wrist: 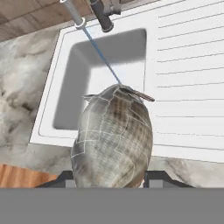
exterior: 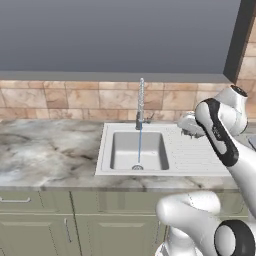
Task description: Take the fish out of the fridge, briefly rinse it in the sink, and place it on the tray next to the sink.
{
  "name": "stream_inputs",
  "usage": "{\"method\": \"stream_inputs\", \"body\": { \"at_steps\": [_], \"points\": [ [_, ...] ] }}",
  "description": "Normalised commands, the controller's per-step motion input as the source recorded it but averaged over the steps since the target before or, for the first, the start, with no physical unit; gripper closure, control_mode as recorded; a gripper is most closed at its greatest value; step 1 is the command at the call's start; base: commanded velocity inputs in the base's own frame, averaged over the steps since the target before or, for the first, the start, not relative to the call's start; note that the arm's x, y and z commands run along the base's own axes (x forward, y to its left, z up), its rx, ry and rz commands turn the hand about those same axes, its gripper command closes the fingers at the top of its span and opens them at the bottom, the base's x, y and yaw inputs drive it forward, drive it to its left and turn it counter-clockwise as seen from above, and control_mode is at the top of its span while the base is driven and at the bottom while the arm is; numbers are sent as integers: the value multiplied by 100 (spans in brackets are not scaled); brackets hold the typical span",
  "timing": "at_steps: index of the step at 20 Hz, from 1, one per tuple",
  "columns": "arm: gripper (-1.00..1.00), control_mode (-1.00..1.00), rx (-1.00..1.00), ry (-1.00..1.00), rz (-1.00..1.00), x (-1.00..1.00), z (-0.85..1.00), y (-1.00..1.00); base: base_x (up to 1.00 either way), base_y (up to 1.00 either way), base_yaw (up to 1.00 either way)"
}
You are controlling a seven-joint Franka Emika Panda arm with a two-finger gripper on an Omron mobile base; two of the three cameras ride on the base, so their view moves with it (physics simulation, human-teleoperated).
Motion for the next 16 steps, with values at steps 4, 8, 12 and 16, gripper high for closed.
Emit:
{"method": "stream_inputs", "body": {
  "at_steps": [4, 8, 12, 16],
  "points": [
    [100, -100, 0, 19, 36, 53, -50, 25, 0, 0, 0],
    [100, -100, 0, 3, 16, 18, -16, 30, 0, 0, 0],
    [100, -100, 6, 1, 25, 45, -22, -12, 0, 0, 0],
    [100, -100, 11, 7, 44, 46, -40, -12, 0, 0, 0]
  ]
}}
